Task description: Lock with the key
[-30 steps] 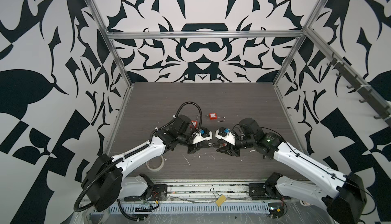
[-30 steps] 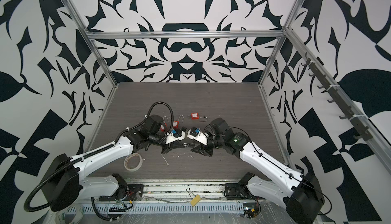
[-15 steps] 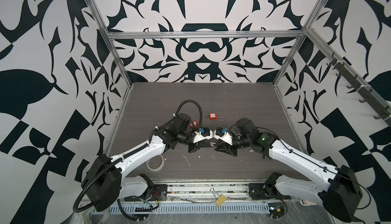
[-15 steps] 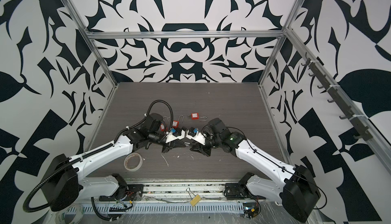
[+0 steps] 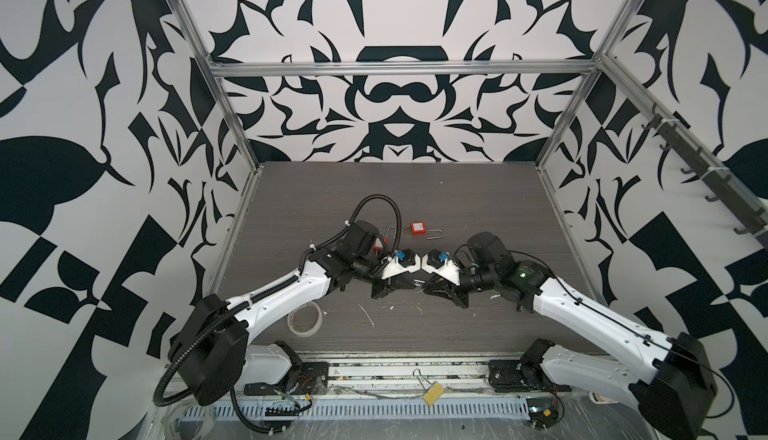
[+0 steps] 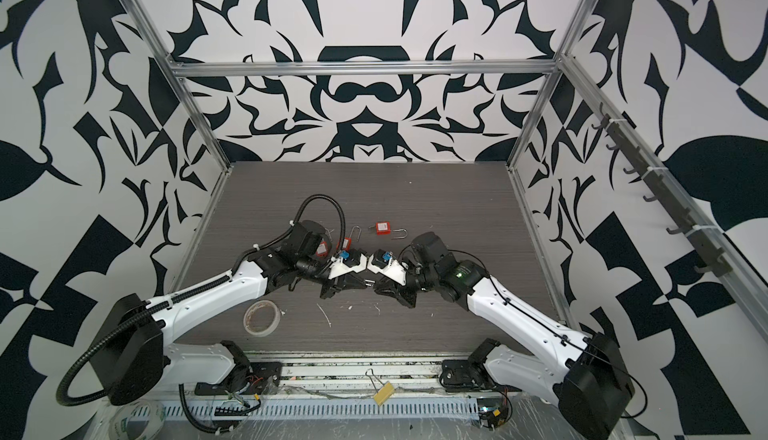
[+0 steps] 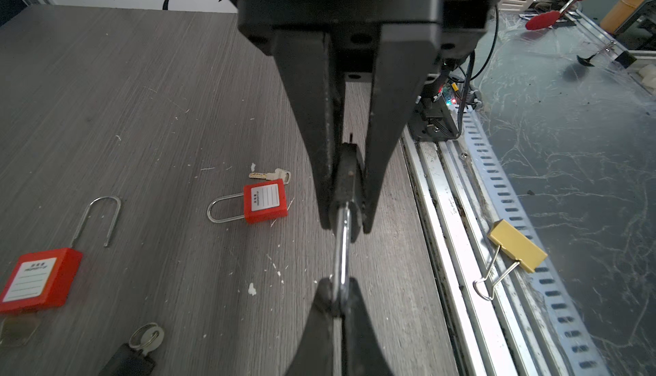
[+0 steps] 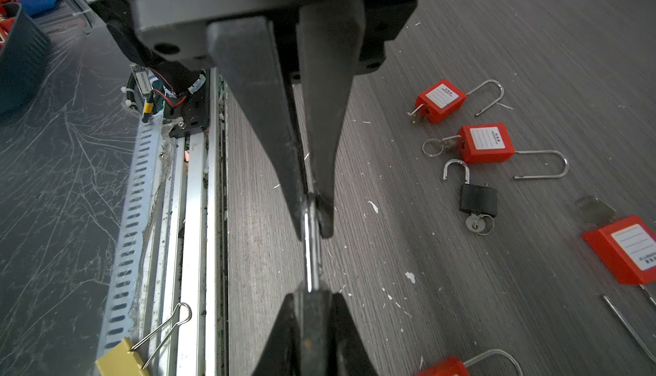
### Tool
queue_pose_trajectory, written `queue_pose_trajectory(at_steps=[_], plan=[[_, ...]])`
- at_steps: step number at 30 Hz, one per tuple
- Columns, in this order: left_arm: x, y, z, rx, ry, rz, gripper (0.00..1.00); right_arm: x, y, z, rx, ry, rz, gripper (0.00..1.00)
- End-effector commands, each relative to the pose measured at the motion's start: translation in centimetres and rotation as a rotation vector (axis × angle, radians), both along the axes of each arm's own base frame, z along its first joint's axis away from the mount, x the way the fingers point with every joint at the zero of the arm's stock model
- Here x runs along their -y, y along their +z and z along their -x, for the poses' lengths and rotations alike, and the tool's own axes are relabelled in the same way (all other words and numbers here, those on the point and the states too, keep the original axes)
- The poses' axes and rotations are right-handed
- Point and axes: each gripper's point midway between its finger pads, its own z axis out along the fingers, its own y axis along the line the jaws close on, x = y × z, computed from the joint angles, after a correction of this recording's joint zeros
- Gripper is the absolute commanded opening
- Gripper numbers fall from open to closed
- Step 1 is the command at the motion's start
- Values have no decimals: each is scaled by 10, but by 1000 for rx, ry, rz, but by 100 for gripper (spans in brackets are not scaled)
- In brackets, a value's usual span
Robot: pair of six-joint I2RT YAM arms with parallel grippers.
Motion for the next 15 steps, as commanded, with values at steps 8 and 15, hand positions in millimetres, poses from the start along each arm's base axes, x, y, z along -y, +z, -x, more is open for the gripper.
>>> queue_pose_trajectory(at_steps=[8,15], plan=[[-5,22,6,66,-14,63,41,-3,22,-1,38,10,-40,7],[-4,27,5,85,-4,90,41,-5,25,-1,21,15,-43,5]])
